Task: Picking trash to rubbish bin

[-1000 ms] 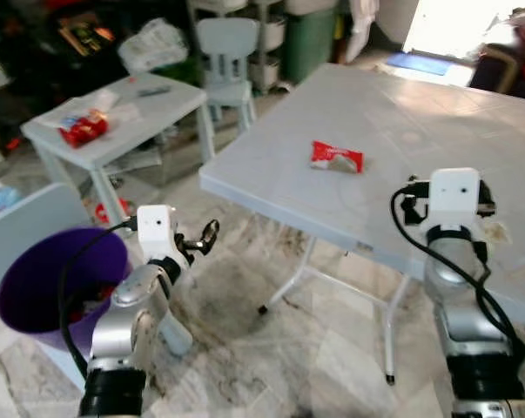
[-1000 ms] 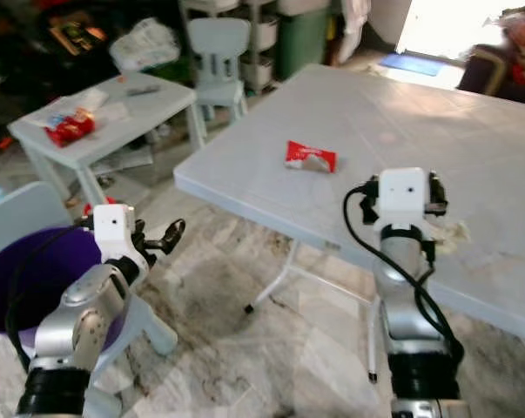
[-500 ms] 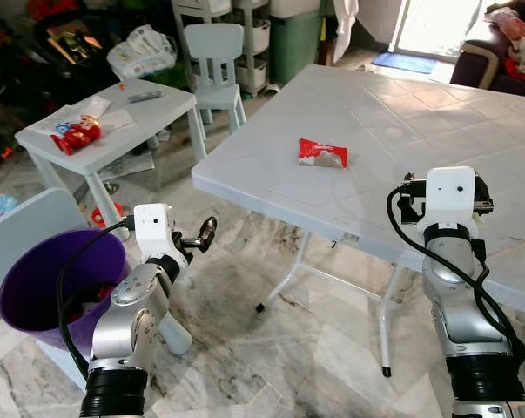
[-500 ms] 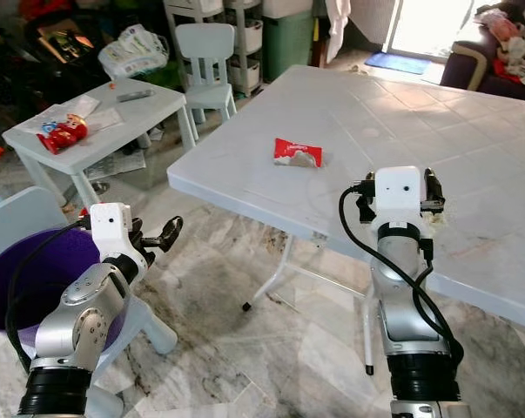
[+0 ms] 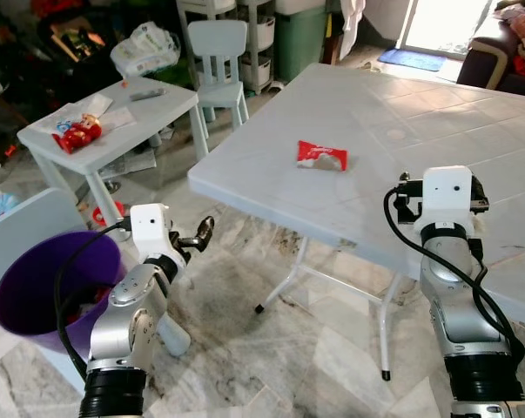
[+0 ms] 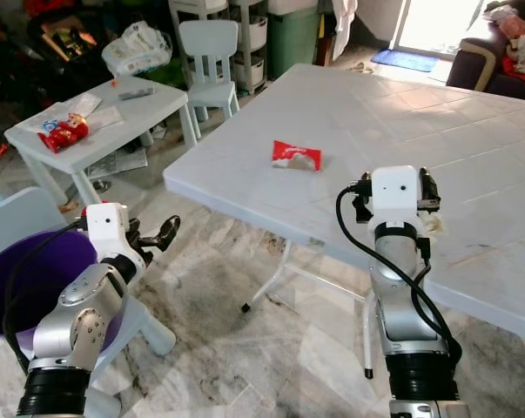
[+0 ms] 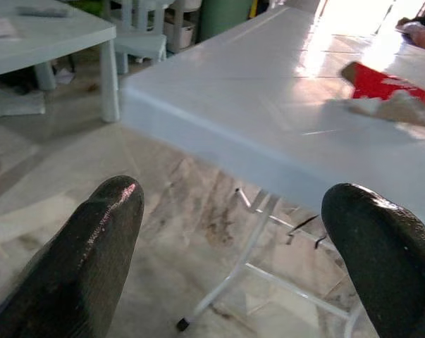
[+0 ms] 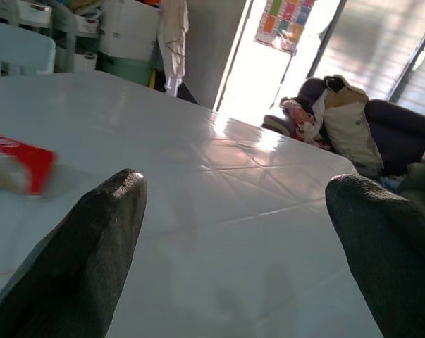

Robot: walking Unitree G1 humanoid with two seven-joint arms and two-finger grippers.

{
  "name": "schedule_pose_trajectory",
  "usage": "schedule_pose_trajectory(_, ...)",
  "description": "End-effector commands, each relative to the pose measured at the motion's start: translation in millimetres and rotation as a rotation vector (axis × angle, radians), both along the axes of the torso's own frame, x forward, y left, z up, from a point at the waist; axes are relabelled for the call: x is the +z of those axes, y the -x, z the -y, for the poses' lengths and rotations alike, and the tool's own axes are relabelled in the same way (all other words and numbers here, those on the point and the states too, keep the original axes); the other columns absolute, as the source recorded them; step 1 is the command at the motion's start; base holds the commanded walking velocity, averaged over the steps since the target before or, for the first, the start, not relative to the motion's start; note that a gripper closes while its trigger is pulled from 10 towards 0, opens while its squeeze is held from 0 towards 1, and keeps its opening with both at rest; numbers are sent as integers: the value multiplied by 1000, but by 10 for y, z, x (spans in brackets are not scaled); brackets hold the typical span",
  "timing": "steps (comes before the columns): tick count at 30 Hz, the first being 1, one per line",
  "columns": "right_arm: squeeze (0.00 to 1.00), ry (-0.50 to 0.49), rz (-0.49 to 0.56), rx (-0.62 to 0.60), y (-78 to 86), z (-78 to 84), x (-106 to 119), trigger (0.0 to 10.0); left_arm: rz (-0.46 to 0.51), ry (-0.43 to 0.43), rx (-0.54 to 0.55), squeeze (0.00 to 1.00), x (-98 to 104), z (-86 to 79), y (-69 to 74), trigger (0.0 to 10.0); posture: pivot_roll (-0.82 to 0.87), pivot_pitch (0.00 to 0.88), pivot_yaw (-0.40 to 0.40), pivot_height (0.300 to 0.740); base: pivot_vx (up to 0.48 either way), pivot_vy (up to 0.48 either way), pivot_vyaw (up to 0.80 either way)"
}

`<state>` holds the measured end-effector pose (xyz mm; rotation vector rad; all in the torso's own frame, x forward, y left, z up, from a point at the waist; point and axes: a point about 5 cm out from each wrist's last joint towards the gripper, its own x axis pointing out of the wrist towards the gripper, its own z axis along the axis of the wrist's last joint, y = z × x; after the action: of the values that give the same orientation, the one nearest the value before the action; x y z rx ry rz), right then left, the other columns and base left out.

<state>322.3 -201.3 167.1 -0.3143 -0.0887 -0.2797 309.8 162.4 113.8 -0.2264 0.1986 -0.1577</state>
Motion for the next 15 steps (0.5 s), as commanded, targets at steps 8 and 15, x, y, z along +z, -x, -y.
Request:
schedule_pose_trajectory(8,0,-3,23,19,-17,-15,69,10000,7,-2,11,0,20,-4,-16,10000,10,32,8,740,280,-350,0)
schedule_pose_trajectory(15,0,-4,23,25,-18,-13,72,10000,9,4,27,0,21,-18,-19,10000,10,33,6,740,40,-42,0)
